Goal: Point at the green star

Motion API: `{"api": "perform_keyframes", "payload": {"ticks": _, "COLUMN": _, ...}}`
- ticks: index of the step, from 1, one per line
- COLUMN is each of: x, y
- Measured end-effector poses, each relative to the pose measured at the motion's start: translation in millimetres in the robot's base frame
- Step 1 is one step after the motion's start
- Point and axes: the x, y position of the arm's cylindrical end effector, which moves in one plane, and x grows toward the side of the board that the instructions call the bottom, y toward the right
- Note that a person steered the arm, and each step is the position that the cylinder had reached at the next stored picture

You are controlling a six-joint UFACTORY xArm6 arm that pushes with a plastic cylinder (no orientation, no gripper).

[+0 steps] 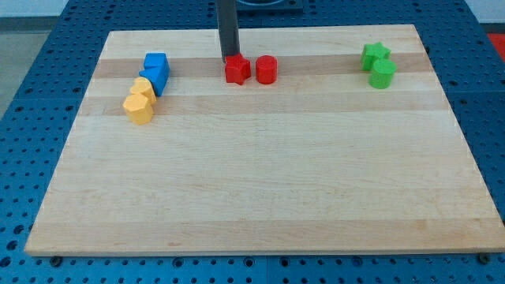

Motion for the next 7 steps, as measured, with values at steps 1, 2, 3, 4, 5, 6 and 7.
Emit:
{"api": "perform_keyframes", "payload": {"ticks": 1, "x": -5.8, "y": 1.1}}
{"api": "perform_keyframes", "payload": {"ticks": 2, "x": -25.1, "y": 30.9}}
{"api": "perform_keyframes", "payload": {"ticks": 3, "x": -30.0, "y": 83.8}}
{"api": "perform_keyframes", "payload": {"ticks": 4, "x": -39.0, "y": 139.9}}
{"api": "perform_keyframes", "payload": {"ticks": 5, "x": -53.9, "y": 177.1}}
{"api": "perform_keyframes", "payload": {"ticks": 6, "x": -54.4, "y": 213.5}}
{"api": "perform_keyframes", "payload": {"ticks": 7, "x": -54.4, "y": 253.2}}
